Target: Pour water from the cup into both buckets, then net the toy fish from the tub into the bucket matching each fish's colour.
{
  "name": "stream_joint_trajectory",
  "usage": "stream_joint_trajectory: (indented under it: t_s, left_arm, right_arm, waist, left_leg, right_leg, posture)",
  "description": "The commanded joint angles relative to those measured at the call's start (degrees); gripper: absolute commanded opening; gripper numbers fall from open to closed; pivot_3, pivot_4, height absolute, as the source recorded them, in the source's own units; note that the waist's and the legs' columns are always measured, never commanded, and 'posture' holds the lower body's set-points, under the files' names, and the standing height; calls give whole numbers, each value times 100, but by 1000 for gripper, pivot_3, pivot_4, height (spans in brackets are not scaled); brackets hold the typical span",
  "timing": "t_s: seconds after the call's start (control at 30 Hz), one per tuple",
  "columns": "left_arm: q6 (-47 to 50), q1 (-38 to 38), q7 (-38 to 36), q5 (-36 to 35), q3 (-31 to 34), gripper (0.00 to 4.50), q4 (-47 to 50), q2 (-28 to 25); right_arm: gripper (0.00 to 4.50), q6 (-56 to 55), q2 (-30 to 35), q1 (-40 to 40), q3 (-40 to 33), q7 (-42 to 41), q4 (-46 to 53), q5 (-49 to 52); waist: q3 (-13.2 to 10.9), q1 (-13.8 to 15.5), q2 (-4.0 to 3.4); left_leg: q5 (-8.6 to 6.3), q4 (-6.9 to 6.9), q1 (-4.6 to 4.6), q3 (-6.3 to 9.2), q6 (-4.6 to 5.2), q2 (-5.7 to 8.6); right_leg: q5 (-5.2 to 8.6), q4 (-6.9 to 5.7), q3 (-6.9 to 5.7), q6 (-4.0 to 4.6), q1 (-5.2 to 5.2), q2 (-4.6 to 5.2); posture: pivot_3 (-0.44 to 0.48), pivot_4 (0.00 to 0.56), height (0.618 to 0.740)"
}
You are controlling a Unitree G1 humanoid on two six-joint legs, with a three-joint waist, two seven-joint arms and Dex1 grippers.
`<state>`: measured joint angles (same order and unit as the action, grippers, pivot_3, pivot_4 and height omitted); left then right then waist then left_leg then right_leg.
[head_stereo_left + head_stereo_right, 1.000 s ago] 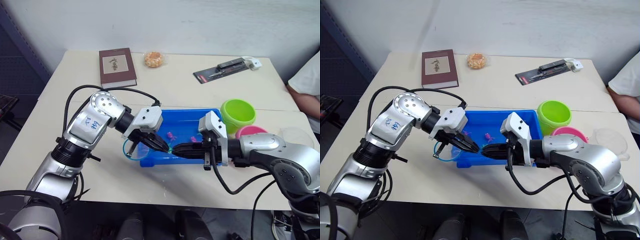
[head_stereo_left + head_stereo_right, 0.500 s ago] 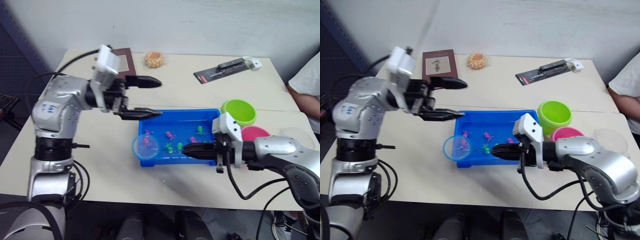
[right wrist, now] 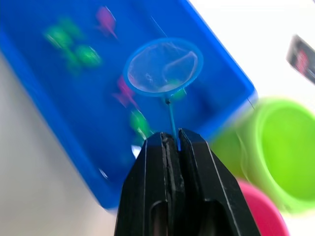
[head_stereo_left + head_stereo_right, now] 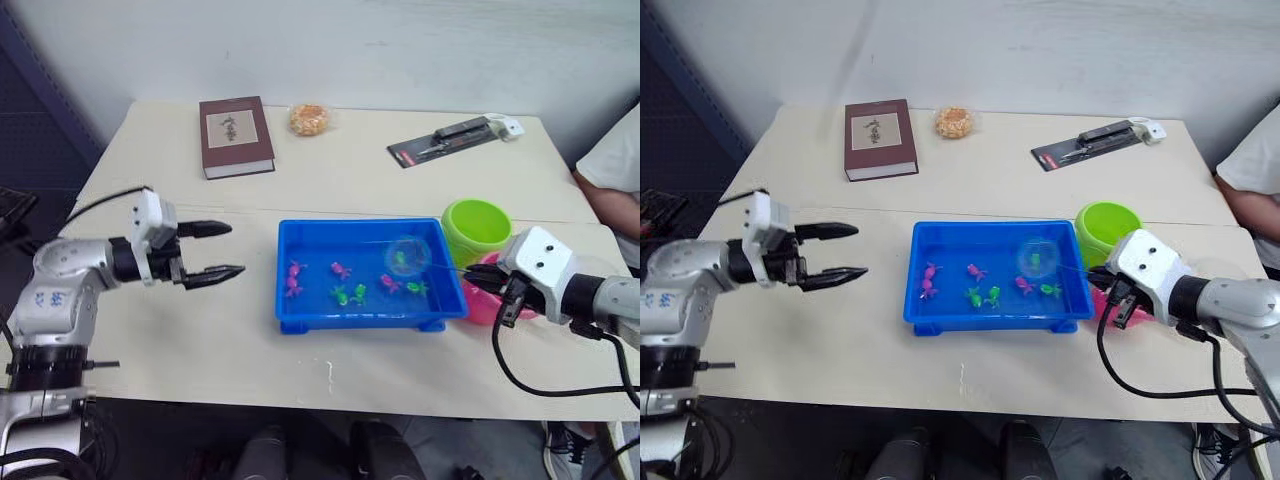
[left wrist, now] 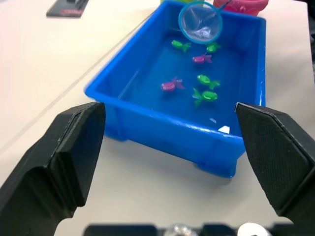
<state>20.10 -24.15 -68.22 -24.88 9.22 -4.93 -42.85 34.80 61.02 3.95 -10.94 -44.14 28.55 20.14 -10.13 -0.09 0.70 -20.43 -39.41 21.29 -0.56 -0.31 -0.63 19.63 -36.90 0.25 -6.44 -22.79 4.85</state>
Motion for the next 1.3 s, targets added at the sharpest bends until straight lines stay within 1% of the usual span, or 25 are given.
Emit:
stream_joint_trajectory:
  t_s: [0.03, 0.23, 0.57, 0.7, 0.8, 0.87, 1.0, 1.1, 1.3]
  left_arm:
    - [78, 84, 80, -203, 38, 4489, 455, 27]
    - [-29, 339, -3, -127, -75, 4489, 591, 2]
    - [-233, 409, -156, -170, -128, 4489, 692, 11]
    - [-187, 346, -137, -162, -189, 4489, 731, 40]
    - [-181, 295, -125, -162, -232, 4489, 748, 47]
    - [-196, 274, -125, -159, -253, 4489, 752, 40]
    - [-202, 238, -118, -148, -283, 4489, 755, 46]
    - [-185, 229, -109, -162, -306, 4489, 815, 48]
    - [-143, 139, -61, -227, -370, 4489, 923, 160]
  right_arm:
    - [0, -388, -59, 166, 232, 39, 69, -356]
    - [0, -924, 5, 167, 526, 72, -152, -1097]
    - [0, -1528, -26, 336, 926, -75, -492, -1821]
    - [0, -1496, -110, 607, 1218, -159, -542, -2027]
    - [0, -1314, -191, 753, 1403, -398, -441, -1911]
    - [0, -968, -276, 811, 1406, -581, -306, -1646]
    - [0, -28, -542, 968, 1158, -644, -178, -1099]
    - [0, 599, -595, 1003, 659, -706, -128, -574]
    - [0, 1176, -583, 743, -207, -828, 2, 178]
  waist:
    - [0, -9, 0]
    - [0, -10, -2]
    - [0, -9, -2]
    - [0, -20, -3]
    - [0, -18, -3]
    - [0, -15, -2]
    - [0, -12, -2]
    - [0, -3, -3]
    - [0, 5, -3]
  left_leg:
    - [2, 0, -1, 1, -3, -4]
    - [5, 2, -6, -2, -9, -7]
    - [4, 2, -5, -3, -8, -5]
    - [5, 1, -6, -3, -8, -6]
    - [5, 1, -8, -3, -9, -7]
    - [5, 1, -7, -3, -8, -7]
    - [5, 0, -6, -2, -8, -6]
    - [5, 0, -5, 0, -8, -6]
    - [4, 0, -4, 2, -8, -6]
  right_leg:
    - [0, -2, -1, 0, 0, -5]
    - [0, -7, 1, 0, -1, -14]
    - [0, -6, 0, 0, -1, -15]
    - [0, -8, 0, 0, -1, -16]
    - [0, -9, 0, 0, -1, -17]
    - [0, -8, 0, 0, -1, -17]
    - [0, -9, 0, 0, -1, -15]
    - [0, -9, -1, 0, -1, -12]
    - [0, -8, -3, 0, 0, -13]
  posture:
    - [0, 150, 738]
    - [0, 150, 738]
    - [0, 150, 738]
    - [0, 150, 738]
    - [0, 150, 738]
    - [0, 150, 738]
    - [0, 150, 738]
    - [0, 150, 738]
    - [0, 150, 738]
